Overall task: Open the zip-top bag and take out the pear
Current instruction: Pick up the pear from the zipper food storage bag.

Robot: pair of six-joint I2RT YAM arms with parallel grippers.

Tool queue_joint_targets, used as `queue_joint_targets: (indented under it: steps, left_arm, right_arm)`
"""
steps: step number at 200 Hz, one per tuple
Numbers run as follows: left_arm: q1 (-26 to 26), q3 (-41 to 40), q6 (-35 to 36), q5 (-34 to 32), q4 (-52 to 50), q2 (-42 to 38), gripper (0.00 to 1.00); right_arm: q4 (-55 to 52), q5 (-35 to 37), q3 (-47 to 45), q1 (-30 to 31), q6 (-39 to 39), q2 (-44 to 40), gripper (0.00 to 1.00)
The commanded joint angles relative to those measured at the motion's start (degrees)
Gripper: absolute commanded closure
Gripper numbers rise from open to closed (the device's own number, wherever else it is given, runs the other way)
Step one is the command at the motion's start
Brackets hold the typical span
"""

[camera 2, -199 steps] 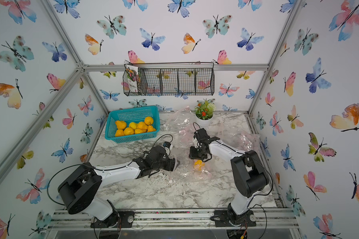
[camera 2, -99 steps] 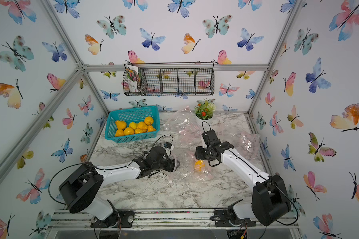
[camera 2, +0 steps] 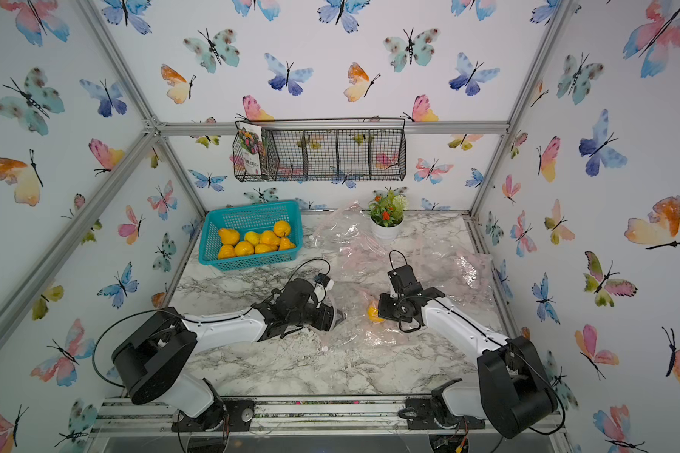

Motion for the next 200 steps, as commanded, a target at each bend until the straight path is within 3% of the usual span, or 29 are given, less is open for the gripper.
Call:
queue_joint_targets:
  steps: [1,27,57,92,143,200]
  left_arm:
    - [-0.32,-0.36,0.69,1.02,0.63,-0.32,0.27]
    - [-0.38,-0.38,0.69,0.93,0.64,-0.26,0.27]
    - [-0.52,-0.12,0.71,1.32,1.08,0.11,0.27]
    - [-1.28,0.76,1.18,1.58,1.08,1.11,0.27]
    - [-2.10,5.10,1.61,0.77,-0.19,5.13,0.26]
    - [-2.33,10.29,2.01,-3.12,-3.41,9.82,0.20]
  right_arm:
    - [1.35,2.91,-0.69,-0.59,1.01,-3.77,0.82]
    - [0.13,5.43,0.66,-1.95,-0.73,-3.98,0.82]
    - [3.64,1.78,0.81,-2.99,-4.00,2.14,0.83]
    - [8.84,-7.86,1.76,-2.96,-7.12,10.96,0.84]
    - [16.91,-23.97,1.54,-2.92,-10.01,17.31,0.84]
    - [16.14,-27.04,2.16,-2.88,-11.88,18.69,0.84]
